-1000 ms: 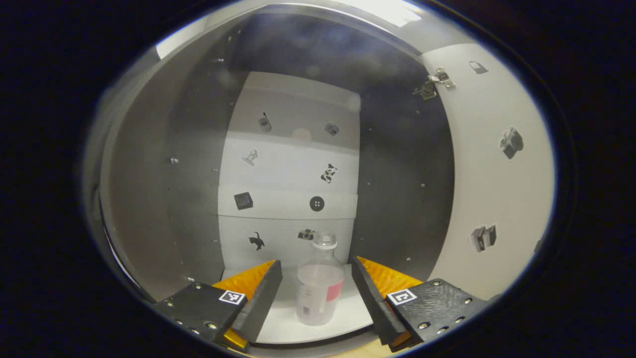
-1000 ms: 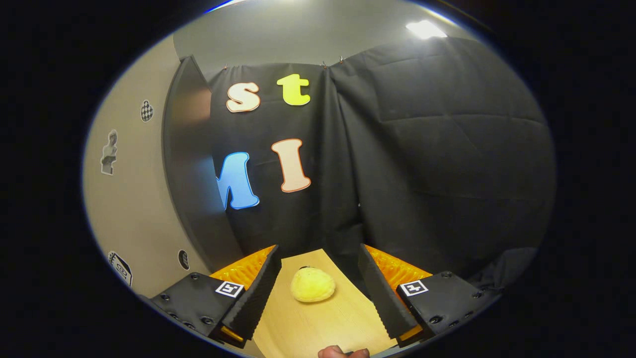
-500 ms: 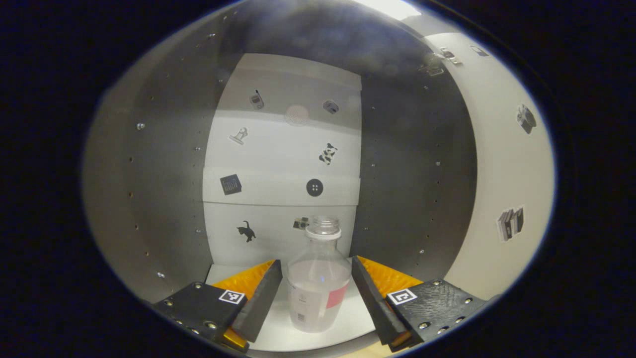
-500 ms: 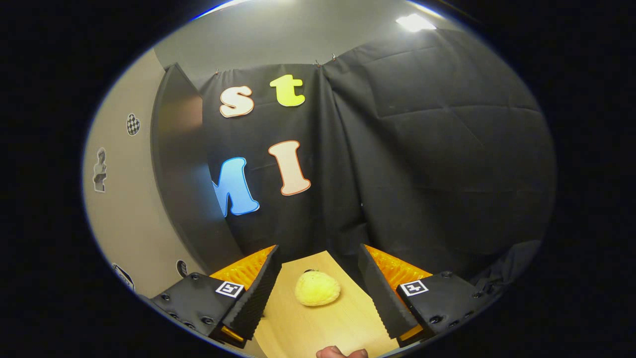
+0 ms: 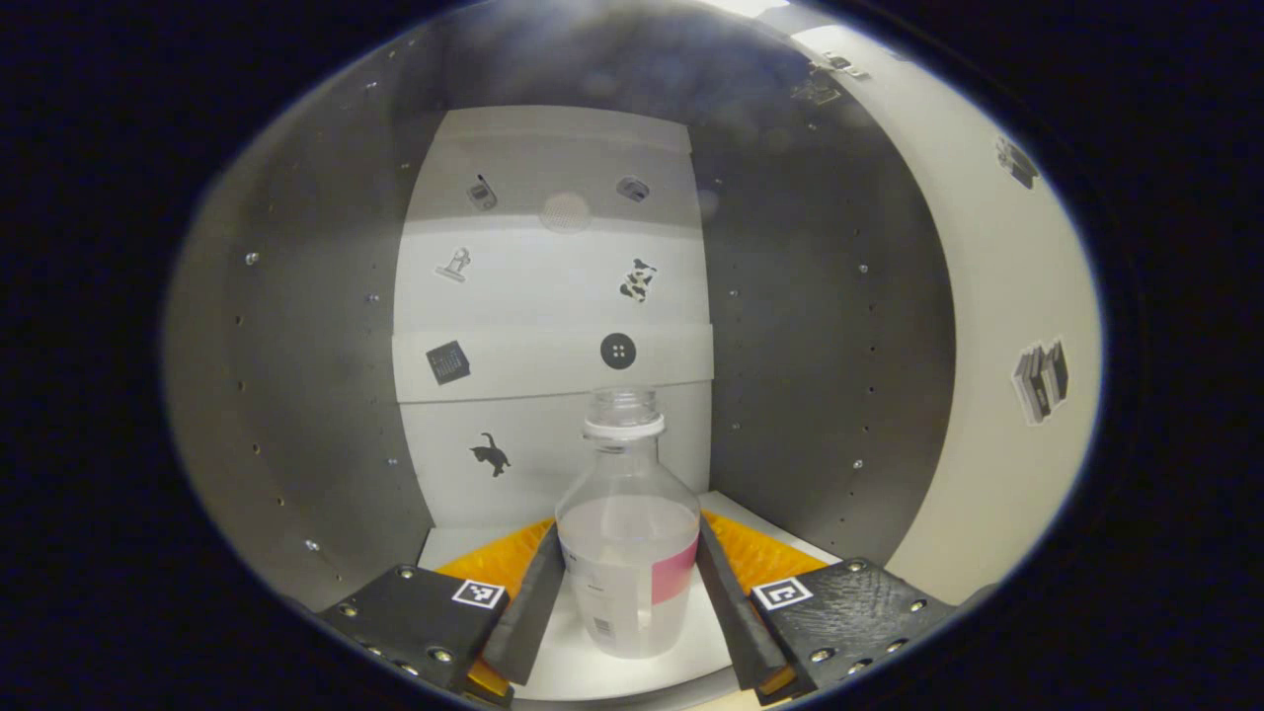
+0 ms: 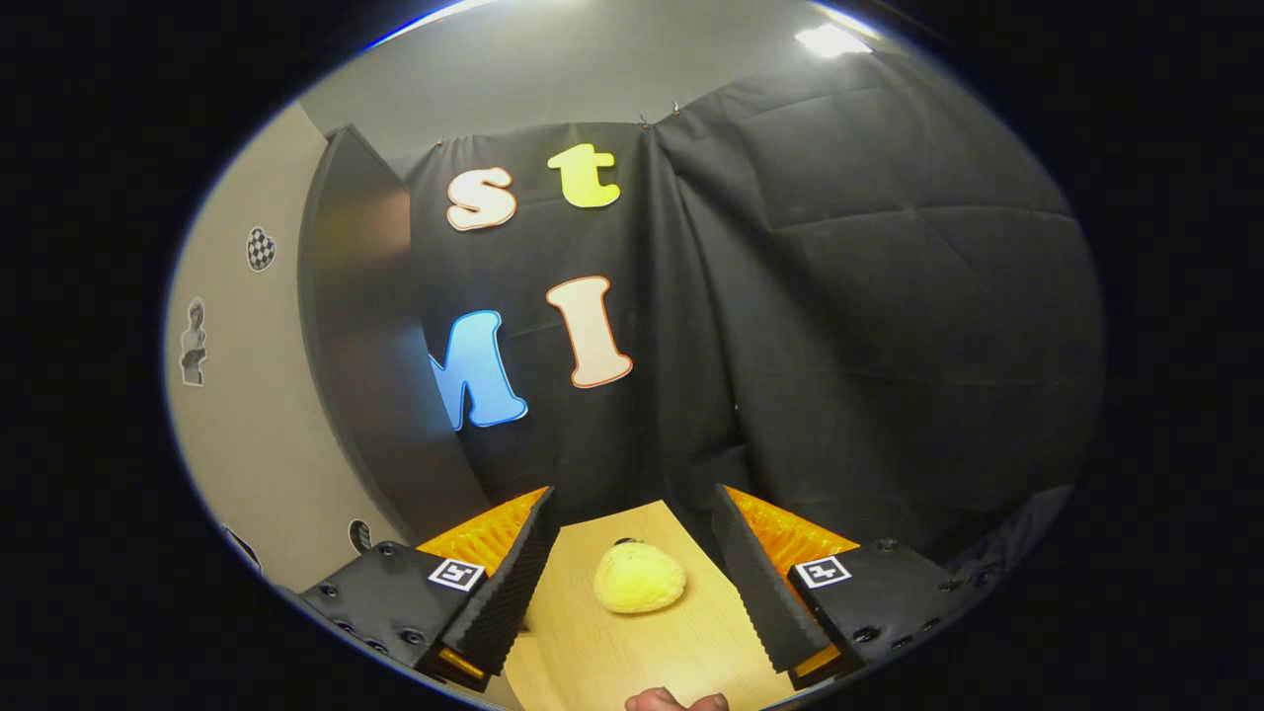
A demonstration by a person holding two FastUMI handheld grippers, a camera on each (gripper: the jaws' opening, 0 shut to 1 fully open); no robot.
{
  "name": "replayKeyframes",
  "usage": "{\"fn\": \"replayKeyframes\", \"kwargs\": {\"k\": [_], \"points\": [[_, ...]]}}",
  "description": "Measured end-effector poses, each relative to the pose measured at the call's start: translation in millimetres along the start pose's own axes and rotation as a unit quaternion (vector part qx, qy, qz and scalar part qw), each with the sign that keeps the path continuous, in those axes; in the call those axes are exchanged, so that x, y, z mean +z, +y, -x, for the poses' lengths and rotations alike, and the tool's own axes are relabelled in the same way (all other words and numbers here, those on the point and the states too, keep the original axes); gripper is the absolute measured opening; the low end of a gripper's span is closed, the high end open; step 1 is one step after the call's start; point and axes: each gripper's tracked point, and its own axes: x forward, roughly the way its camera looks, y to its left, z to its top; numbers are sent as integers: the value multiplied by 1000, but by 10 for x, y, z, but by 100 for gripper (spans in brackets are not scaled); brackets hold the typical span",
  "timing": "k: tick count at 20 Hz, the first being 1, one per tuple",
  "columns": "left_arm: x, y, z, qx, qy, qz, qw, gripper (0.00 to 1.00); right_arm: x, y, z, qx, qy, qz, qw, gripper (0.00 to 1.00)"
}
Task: Open the cabinet door with the right hand, grasp the bottle in the cabinet with the left hand and place it on the coaster, then close the cabinet door with the right hand.
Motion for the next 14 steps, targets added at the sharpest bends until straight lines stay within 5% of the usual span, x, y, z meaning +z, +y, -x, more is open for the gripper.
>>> {"fn": "replayKeyframes", "kwargs": {"k": [7, 12, 14], "points": [[119, -1, 308, -3, -17, 19, 1000, 73, -89, 71, 121, 7, 2, 8, 1000, 93], [212, -7, 912, -10, -30, 4, 999, 73, -94, 98, 322, -5, -10, 25, 1000, 98], [246, 7, 1213, -10, -39, -7, 999, 72, -116, 209, 442, 3, -13, 47, 999, 92]]}}
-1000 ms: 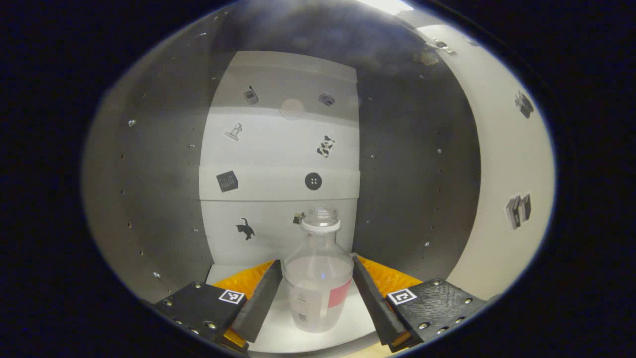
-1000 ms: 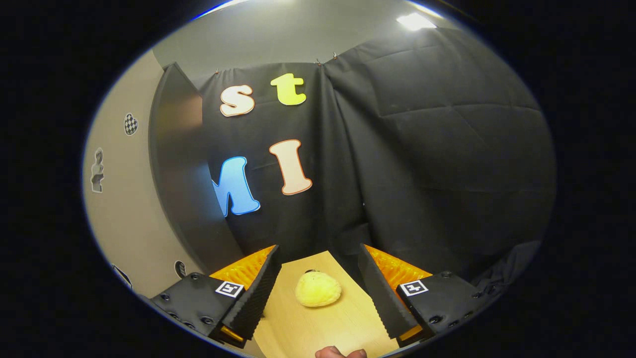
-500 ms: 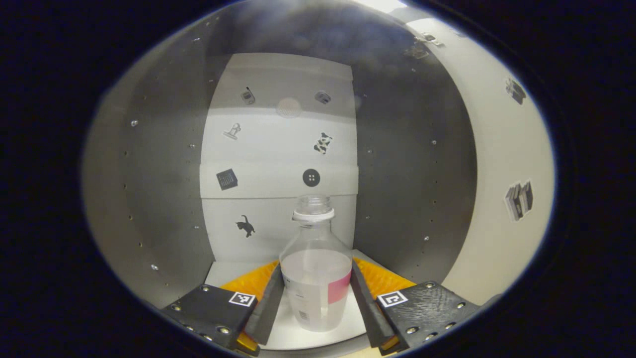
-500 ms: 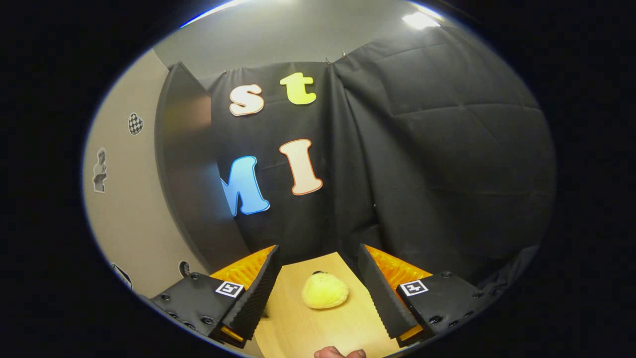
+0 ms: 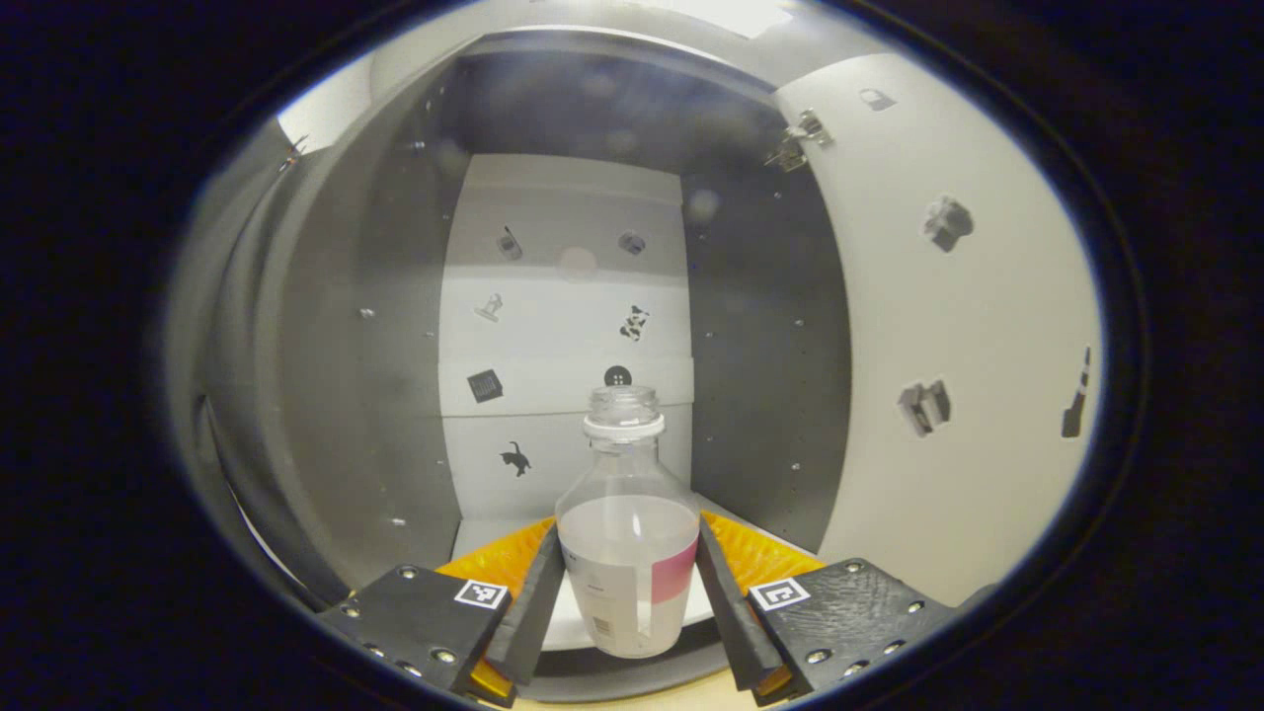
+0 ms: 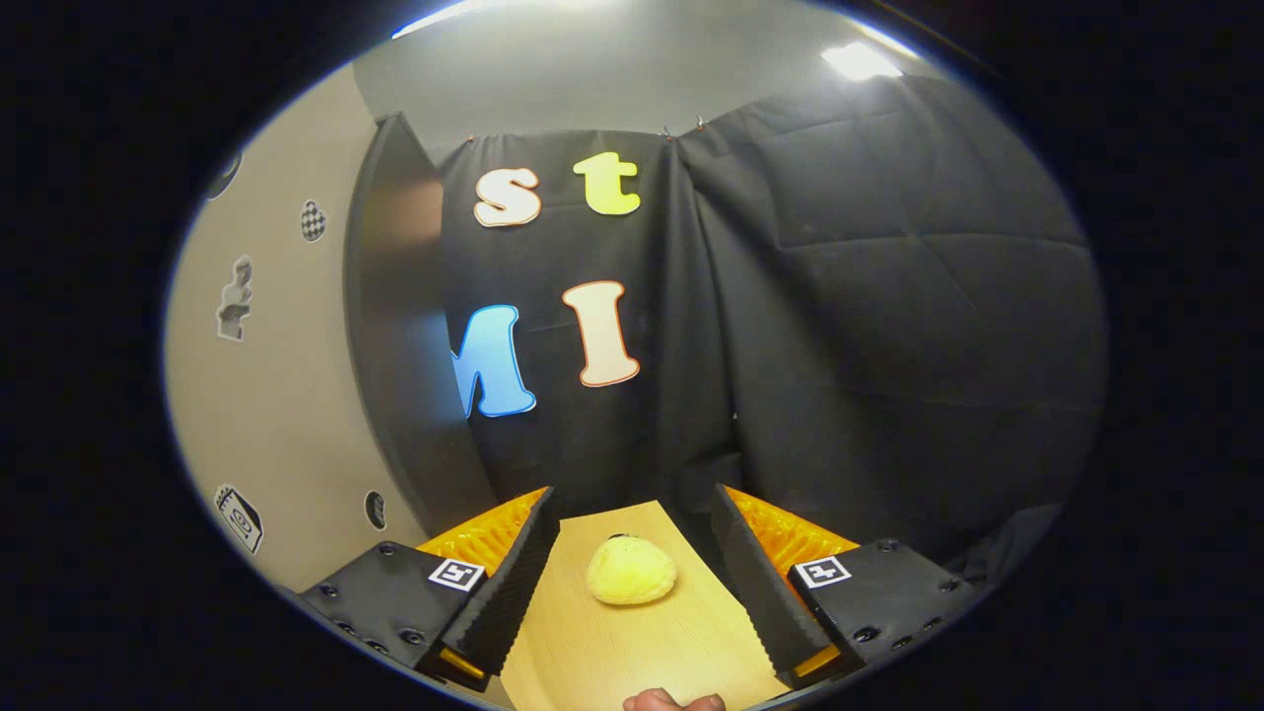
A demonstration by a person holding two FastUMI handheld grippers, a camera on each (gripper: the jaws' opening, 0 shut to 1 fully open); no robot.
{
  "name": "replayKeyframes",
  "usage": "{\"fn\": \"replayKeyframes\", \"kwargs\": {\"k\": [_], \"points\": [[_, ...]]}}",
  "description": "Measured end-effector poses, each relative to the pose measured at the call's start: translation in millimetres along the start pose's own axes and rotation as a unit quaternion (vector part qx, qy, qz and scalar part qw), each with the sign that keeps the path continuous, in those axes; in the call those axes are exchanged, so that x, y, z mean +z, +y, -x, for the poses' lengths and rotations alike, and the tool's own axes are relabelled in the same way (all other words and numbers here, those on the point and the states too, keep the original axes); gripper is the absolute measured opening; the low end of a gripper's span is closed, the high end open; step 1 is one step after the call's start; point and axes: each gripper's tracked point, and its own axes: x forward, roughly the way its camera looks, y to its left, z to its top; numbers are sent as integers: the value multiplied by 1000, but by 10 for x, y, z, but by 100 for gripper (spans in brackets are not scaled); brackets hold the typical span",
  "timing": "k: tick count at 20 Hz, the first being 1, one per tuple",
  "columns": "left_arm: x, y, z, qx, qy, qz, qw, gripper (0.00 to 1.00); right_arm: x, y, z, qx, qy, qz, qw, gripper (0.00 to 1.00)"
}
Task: Open the cabinet door with the right hand, grasp the bottle in the cabinet with the left hand and place it on the coaster, then close the cabinet door with the right hand.
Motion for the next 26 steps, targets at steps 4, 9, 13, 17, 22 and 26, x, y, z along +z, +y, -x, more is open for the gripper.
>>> {"fn": "replayKeyframes", "kwargs": {"k": [4, 9, 13, 17, 22, 26], "points": [[47, 7, 590, 9, -20, -10, 1000, 72, -86, 151, 217, 17, 2, 8, 1000, 93], [-124, 98, 1345, 39, -2, -9, 999, 72, -174, 230, 483, 37, 8, 2, 999, 93], [-292, 187, 1935, 68, 12, -11, 998, 73, -201, 290, 781, 47, 4, -13, 999, 93], [-617, 293, 2418, 101, 24, 0, 995, 75, -285, 286, 1108, 51, 8, -24, 998, 98], [-1250, 330, 2730, 137, 42, -17, 989, 72, -337, 84, 1433, 21, 6, -26, 999, 98], [-1801, 300, 2749, 161, 46, -27, 985, 74, -296, 121, 1460, 24, 8, -12, 1000, 98]]}}
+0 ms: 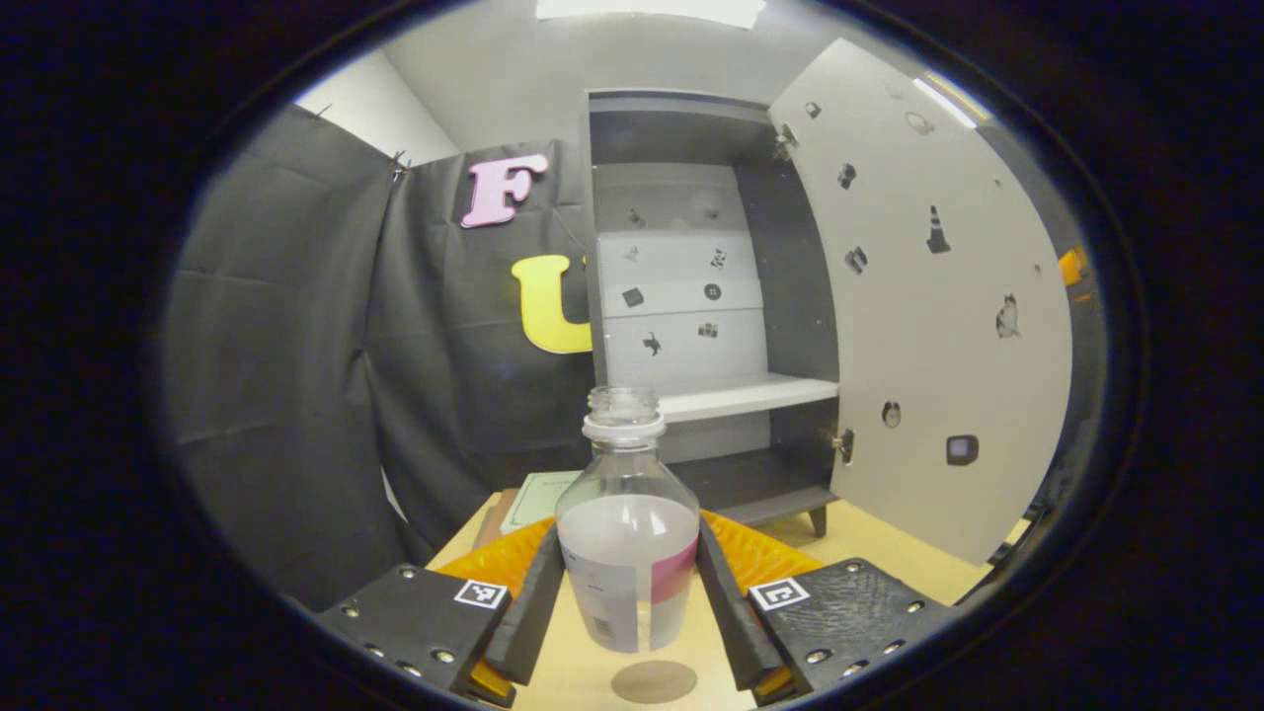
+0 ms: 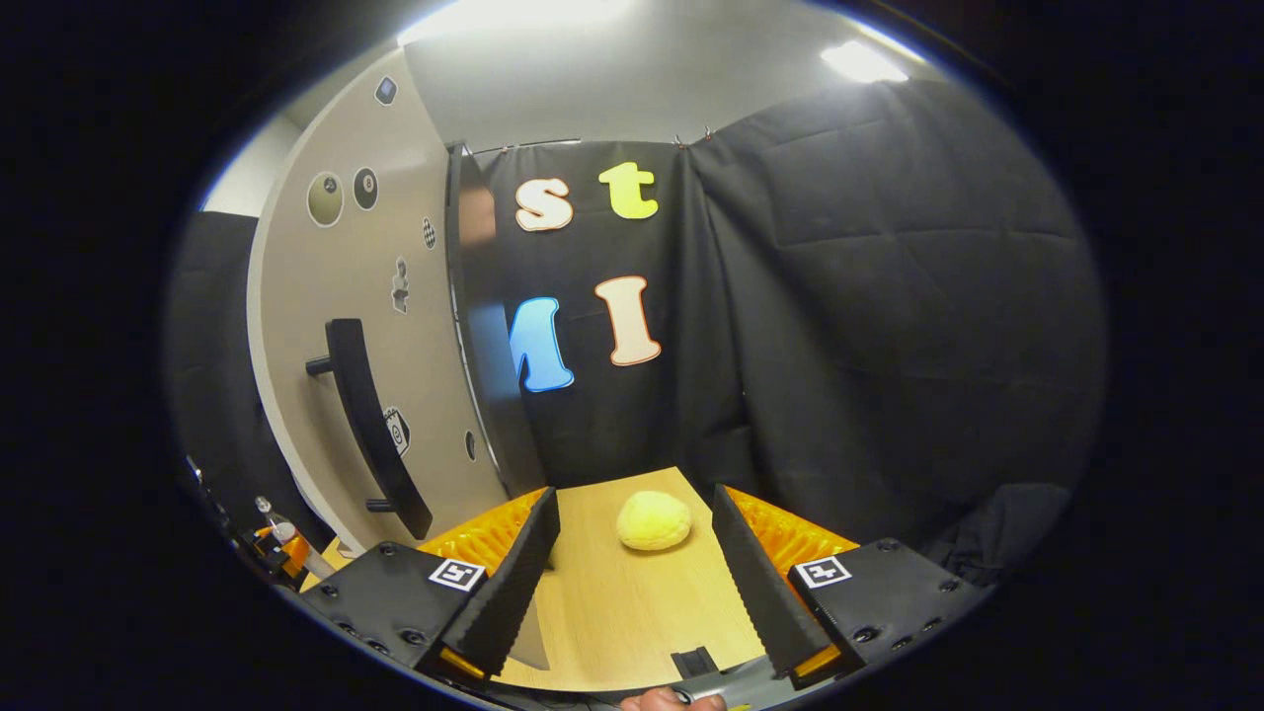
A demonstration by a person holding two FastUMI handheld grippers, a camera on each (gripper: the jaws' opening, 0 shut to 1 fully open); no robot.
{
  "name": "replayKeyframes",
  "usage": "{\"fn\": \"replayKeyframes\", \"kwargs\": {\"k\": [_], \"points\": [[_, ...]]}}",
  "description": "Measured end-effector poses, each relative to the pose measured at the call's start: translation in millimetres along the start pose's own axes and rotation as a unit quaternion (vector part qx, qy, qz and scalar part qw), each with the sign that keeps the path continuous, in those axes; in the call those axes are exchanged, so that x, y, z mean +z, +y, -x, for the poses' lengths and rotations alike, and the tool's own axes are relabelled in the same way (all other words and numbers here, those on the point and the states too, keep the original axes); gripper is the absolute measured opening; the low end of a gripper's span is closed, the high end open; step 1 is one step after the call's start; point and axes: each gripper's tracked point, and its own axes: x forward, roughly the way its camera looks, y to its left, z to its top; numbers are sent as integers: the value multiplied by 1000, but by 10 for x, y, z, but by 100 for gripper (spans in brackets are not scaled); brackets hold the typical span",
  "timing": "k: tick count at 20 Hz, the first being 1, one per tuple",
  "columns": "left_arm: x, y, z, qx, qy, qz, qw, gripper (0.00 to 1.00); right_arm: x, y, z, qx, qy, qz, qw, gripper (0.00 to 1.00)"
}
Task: Open the cabinet door with the right hand, grasp the bottle in the cabinet with the left hand and place it on the coaster, then close the cabinet door with the right hand.
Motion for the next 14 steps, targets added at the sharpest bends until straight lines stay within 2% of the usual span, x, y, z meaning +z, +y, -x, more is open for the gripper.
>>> {"fn": "replayKeyframes", "kwargs": {"k": [1, 2, 3, 4, 5, 7, 9, 11, 14], "points": [[-150, -21, -16, 4, 1, 1, 1000, 74, 36, 30, 4, 2, -8, -1, 1000, 93], [-300, -28, -21, 10, 4, 3, 1000, 74, 82, 66, -17, 5, -17, -4, 1000, 93], [-481, -11, -42, 23, 12, 3, 1000, 74, 105, 112, -56, 10, -26, -4, 1000, 98], [-677, 15, -68, 41, 27, 8, 999, 72, 130, 115, -109, 11, -33, 0, 999, 93], [-852, 16, -68, 51, 35, 13, 998, 72, 115, 67, -178, 4, -34, 5, 999, 98], [-1134, 13, -55, 76, 45, 29, 996, 72, 66, -35, -295, -13, -23, 0, 1000, 98], [-1340, -70, -101, 82, 45, 51, 994, 72, 55, -35, -354, -18, -17, -20, 999, 98], [-1581, -102, -112, 91, 55, 42, 993, 72, 16, -170, -366, -44, -10, -24, 999, 98], [-1800, -132, -24, 101, 53, 42, 993, 72, 34, -314, -397, -65, 0, -26, 998, 98]]}}
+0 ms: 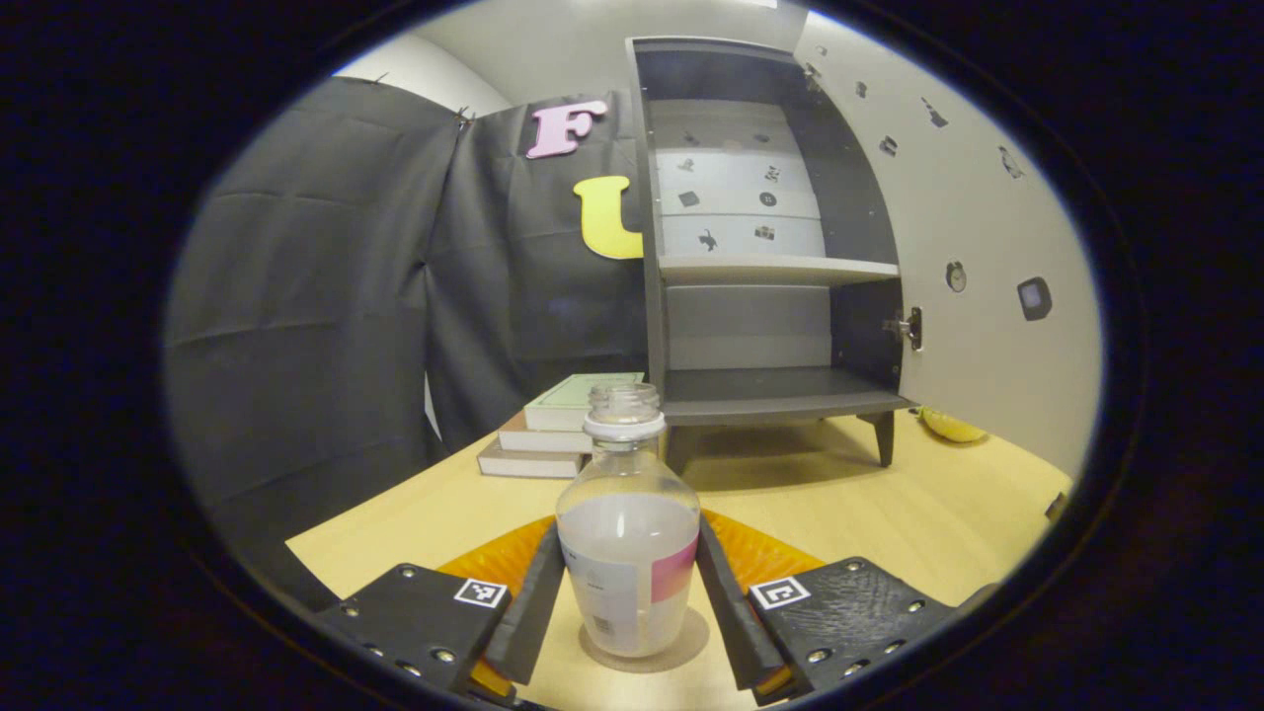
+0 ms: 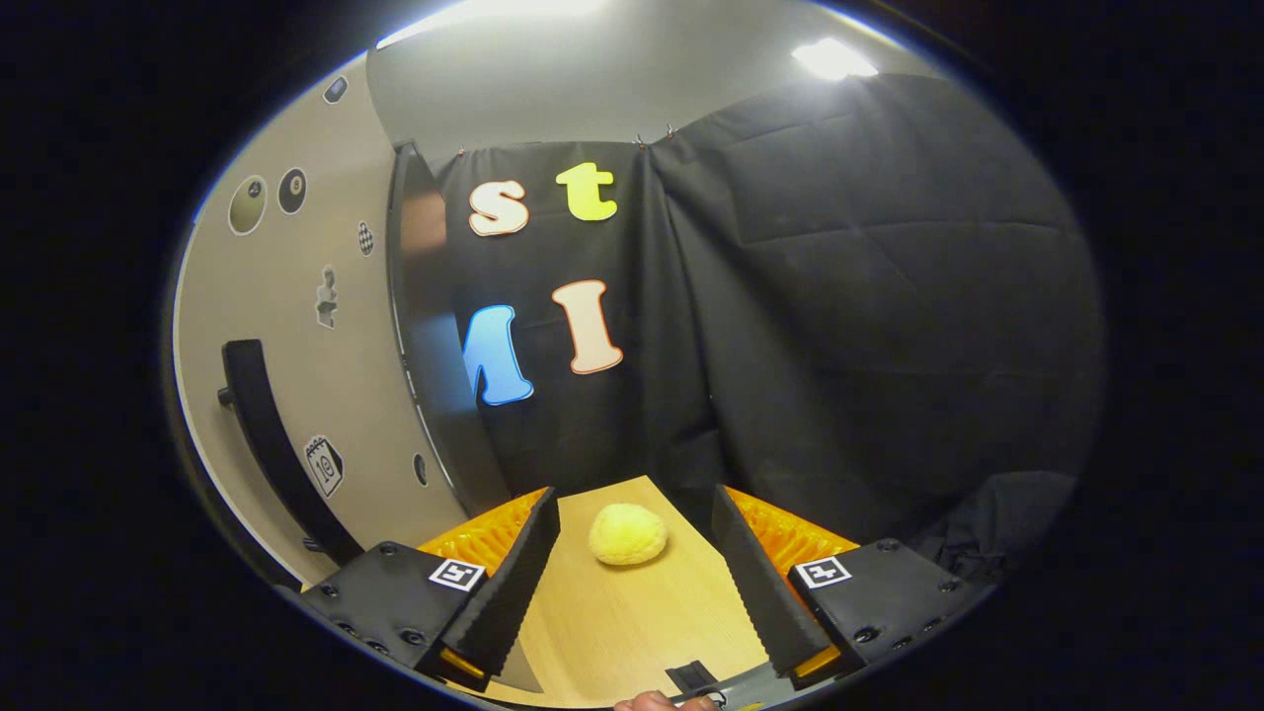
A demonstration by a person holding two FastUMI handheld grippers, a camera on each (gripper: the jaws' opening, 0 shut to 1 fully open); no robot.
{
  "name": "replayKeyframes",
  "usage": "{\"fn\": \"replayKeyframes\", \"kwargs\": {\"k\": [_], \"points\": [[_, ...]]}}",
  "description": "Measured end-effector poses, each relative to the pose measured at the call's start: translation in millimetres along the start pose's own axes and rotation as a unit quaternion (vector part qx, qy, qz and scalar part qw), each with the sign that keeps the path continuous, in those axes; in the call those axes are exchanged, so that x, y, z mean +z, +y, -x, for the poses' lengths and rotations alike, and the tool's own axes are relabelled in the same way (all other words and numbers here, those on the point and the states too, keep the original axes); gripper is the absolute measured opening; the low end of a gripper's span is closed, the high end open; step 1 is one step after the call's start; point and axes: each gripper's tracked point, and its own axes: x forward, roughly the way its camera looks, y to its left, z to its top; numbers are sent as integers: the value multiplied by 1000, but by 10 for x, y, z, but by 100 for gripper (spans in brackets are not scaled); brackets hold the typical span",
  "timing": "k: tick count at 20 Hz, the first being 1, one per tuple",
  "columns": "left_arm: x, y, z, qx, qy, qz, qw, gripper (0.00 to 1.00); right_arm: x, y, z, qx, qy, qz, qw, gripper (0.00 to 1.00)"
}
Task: Open the cabinet door with the right hand, grasp the bottle in the cabinet with the left hand and place it on the coaster, then close the cabinet door with the right hand.
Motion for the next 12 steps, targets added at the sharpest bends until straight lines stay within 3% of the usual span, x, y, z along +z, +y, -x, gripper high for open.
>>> {"fn": "replayKeyframes", "kwargs": {"k": [12], "points": [[-165, 9, -56, -19, -9, 5, 1000, 74, -315, 173, -44, 2, 39, -24, 999, 98]]}}
